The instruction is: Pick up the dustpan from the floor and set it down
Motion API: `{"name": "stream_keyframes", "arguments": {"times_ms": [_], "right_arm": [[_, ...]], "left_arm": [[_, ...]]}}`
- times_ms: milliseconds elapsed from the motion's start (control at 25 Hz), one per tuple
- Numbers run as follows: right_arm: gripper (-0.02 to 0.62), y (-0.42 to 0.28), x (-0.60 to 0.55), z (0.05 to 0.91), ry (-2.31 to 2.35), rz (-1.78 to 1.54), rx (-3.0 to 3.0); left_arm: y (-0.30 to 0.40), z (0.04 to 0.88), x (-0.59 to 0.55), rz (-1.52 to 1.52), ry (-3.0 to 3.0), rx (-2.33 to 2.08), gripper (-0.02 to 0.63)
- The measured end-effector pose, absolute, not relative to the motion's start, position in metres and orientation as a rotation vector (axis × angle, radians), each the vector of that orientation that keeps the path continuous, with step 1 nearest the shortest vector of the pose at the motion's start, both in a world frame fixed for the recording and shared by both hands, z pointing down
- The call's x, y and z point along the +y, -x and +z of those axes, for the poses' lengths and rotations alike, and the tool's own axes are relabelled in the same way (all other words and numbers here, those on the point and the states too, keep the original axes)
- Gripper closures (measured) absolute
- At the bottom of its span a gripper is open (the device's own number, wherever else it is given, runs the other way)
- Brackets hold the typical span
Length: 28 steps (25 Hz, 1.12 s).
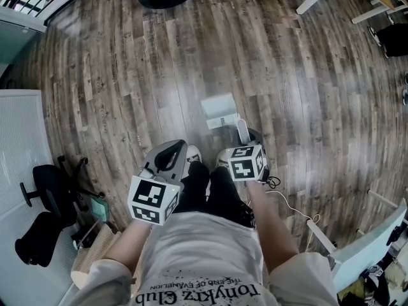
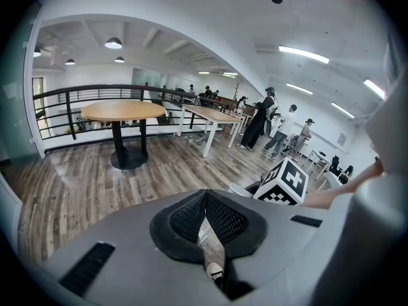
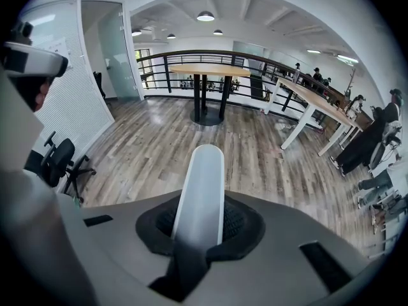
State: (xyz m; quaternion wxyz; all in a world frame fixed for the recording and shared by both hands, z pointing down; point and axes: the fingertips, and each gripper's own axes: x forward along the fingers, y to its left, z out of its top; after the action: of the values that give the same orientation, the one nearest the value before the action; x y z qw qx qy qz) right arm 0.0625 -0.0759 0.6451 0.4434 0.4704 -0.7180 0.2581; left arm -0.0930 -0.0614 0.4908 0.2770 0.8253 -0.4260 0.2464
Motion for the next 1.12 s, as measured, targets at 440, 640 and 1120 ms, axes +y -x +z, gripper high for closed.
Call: {"name": "stream_keyframes", "arguments": {"times_ms": [440,640,1120], "right_arm": [[0.431,-0.062,-0.074,0.638,-1.145,0.655,-1.821],[0.383,-0.056,-0.069,0.637,-1.116,0.697,-1.849],[0.319,-0.064,-0.064,0.608,-1.175,0.684,-1.898]], "left_arm": [[0.089,0.487,-0.054,0.658,-2.225,-1.139,0.583],[0.09,0.485,-0.051,0.649,-2.227,-1.147,0.583],[0.088,0.465,-0.042,0.61,-2.265,-1.168,0.583]]}}
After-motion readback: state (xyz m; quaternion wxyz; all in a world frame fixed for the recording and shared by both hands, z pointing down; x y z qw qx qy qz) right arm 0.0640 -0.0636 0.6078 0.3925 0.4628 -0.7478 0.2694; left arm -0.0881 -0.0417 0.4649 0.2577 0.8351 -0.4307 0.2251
